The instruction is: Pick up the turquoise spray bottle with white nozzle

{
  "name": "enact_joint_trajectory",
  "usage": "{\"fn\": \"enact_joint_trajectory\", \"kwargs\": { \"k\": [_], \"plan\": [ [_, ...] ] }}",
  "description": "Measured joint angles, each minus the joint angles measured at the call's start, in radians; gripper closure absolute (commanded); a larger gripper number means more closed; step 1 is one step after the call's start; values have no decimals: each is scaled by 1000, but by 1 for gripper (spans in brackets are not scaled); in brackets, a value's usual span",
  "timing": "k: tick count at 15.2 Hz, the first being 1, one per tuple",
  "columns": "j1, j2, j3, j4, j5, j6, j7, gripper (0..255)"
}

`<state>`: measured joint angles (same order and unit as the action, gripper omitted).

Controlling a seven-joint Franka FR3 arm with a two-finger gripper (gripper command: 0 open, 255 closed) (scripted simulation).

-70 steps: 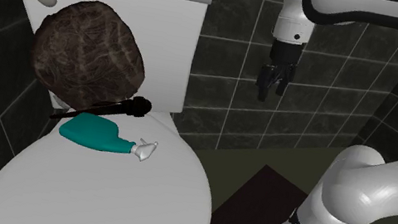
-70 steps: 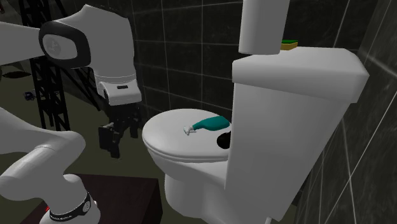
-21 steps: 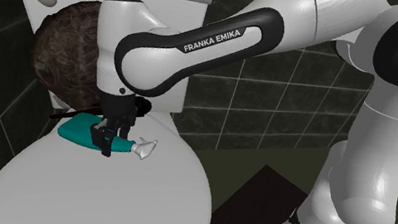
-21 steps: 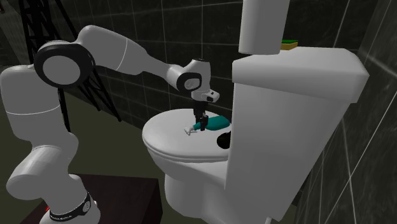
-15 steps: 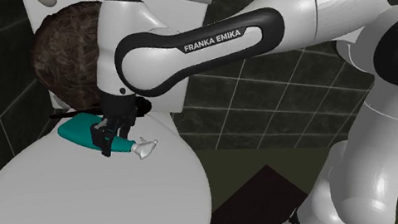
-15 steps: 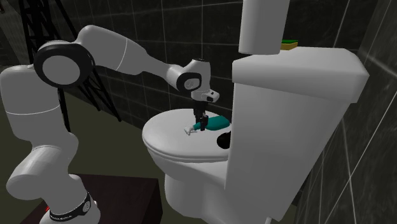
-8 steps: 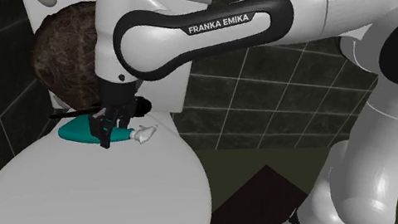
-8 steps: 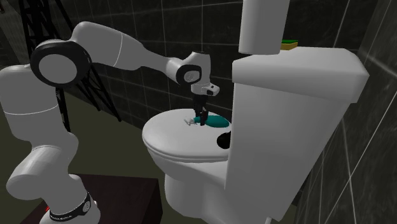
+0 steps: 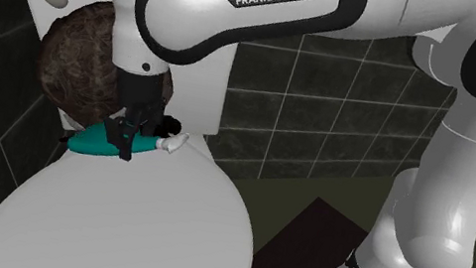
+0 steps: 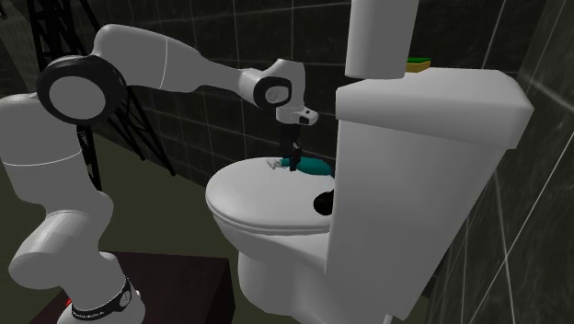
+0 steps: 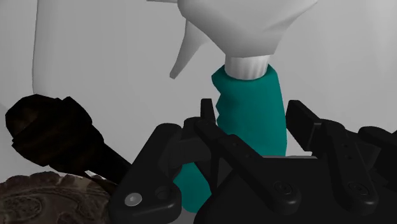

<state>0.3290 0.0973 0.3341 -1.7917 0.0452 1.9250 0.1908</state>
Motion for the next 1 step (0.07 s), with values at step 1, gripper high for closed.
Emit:
{"fn": "enact_joint_trajectory", "kwargs": {
  "k": [1],
  "plan": [
    [0, -2, 0, 5, 0, -6, 0, 255]
  ]
}}
